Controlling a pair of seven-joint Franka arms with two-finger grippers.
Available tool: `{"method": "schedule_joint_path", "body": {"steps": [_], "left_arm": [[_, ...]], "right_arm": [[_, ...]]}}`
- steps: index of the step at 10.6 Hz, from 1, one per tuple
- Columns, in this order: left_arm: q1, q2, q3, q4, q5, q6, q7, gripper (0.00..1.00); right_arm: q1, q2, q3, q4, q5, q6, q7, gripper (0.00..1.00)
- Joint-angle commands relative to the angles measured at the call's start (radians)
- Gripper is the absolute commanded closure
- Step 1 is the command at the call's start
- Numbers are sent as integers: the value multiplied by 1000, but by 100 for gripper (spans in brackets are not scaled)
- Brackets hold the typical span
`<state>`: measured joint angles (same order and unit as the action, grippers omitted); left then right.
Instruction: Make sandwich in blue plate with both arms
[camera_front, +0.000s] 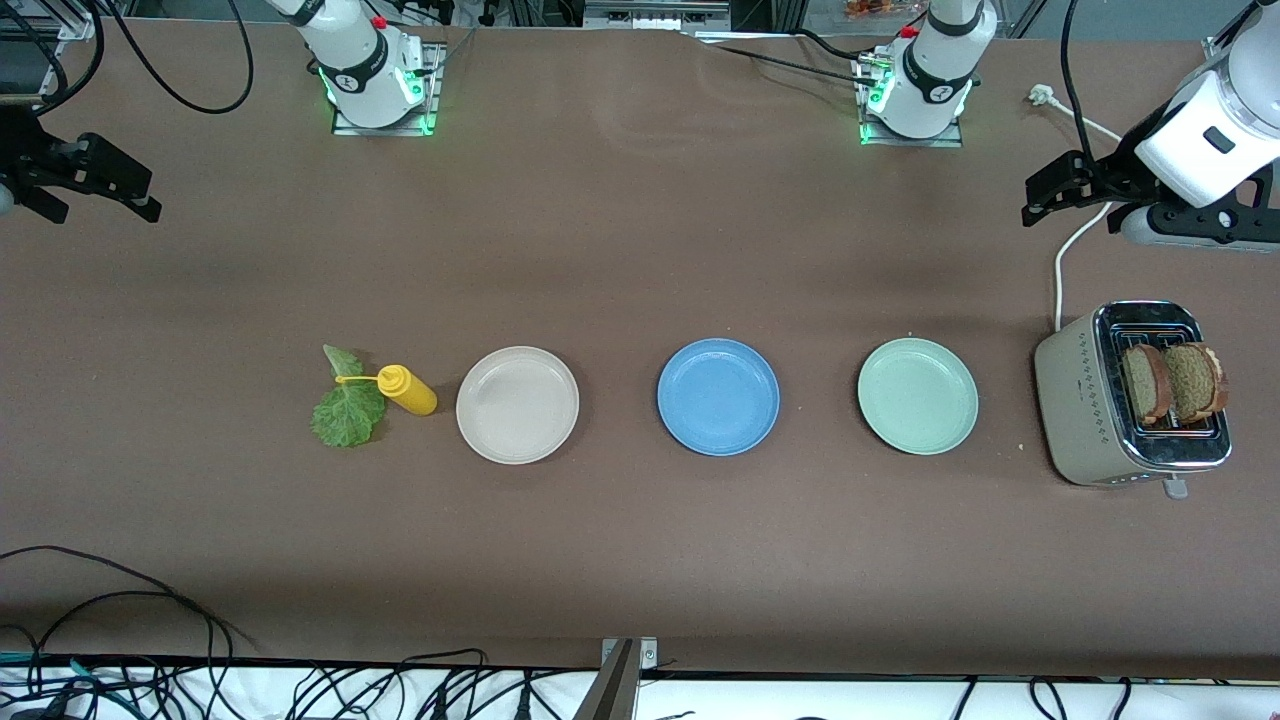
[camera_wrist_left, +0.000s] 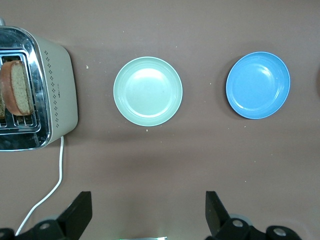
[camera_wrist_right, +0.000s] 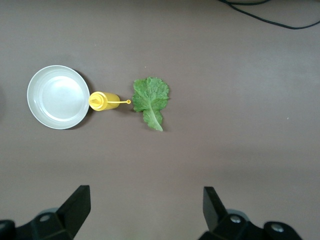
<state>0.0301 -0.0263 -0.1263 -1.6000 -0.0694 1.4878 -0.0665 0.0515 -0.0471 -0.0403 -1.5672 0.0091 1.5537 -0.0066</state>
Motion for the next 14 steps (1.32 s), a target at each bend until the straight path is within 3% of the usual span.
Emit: {"method": "schedule_joint_path", "body": {"steps": [1, 8, 11, 14], "left_arm": [[7, -9, -4, -3, 20, -11, 8, 0], [7, -6, -6, 8, 84, -9, 14, 0], [7, -6, -3, 11, 88, -9, 16, 0], [7, -6, -4, 12, 89, -9, 17, 0]], "right_arm": [[-5, 0, 4, 33, -44, -37, 2, 0], [-5, 12, 0, 50, -37, -34, 17, 0], [-5, 12, -56, 50, -2, -34, 11, 0], [-5, 12, -66, 52, 12, -29, 5, 0]]}}
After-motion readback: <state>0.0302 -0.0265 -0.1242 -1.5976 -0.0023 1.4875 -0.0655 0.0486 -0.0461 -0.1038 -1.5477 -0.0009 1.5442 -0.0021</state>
